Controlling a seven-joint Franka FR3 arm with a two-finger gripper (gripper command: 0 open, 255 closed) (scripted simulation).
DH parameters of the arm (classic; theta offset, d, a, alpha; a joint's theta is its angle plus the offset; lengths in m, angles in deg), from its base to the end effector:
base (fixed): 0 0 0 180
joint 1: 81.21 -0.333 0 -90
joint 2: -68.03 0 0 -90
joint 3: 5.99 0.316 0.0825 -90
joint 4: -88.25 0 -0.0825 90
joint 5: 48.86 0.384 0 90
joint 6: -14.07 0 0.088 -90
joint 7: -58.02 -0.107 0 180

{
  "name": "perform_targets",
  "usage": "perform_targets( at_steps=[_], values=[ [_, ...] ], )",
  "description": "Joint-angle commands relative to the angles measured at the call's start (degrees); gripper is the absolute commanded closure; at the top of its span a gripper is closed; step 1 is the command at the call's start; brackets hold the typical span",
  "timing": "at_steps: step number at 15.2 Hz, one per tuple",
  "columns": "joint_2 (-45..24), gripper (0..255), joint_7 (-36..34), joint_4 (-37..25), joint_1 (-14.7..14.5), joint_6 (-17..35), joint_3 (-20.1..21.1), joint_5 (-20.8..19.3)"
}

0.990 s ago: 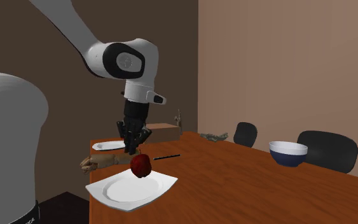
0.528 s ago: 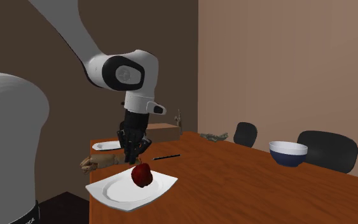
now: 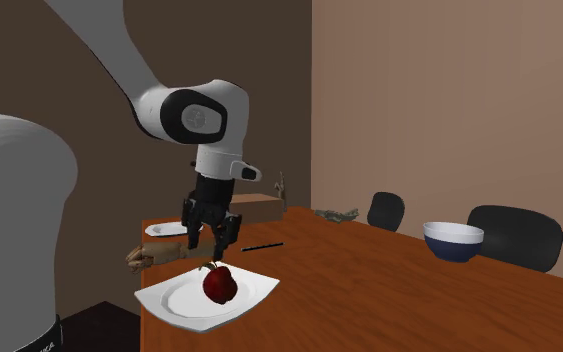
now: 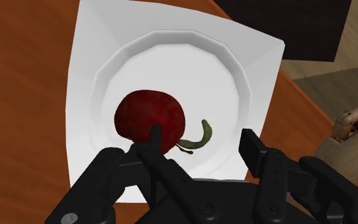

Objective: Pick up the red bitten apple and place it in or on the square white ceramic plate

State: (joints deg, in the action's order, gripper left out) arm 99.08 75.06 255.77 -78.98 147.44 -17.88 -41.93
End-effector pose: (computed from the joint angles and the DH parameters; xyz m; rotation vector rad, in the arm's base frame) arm 0.3075 -0.0633 0.3105 -2.9389 0.0040 0.0252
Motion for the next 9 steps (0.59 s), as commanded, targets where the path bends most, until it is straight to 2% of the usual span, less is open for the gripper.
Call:
perform_targets(
  at_steps=[1, 4, 7, 9],
  values=[
    [0.0, 0, 0.0, 0.0, 0.0, 0.0, 0.0, 0.0],
    [0.0, 0, 0.0, 0.0, 0.0, 0.0, 0.0, 0.0],
    [4.8, 0, -0.9, -3.3, 1.6, -8.1, 0.3, -1.6],
    [5.8, 0, -1.1, -4.3, 1.9, -10.1, 0.3, -2.0]
  ],
)
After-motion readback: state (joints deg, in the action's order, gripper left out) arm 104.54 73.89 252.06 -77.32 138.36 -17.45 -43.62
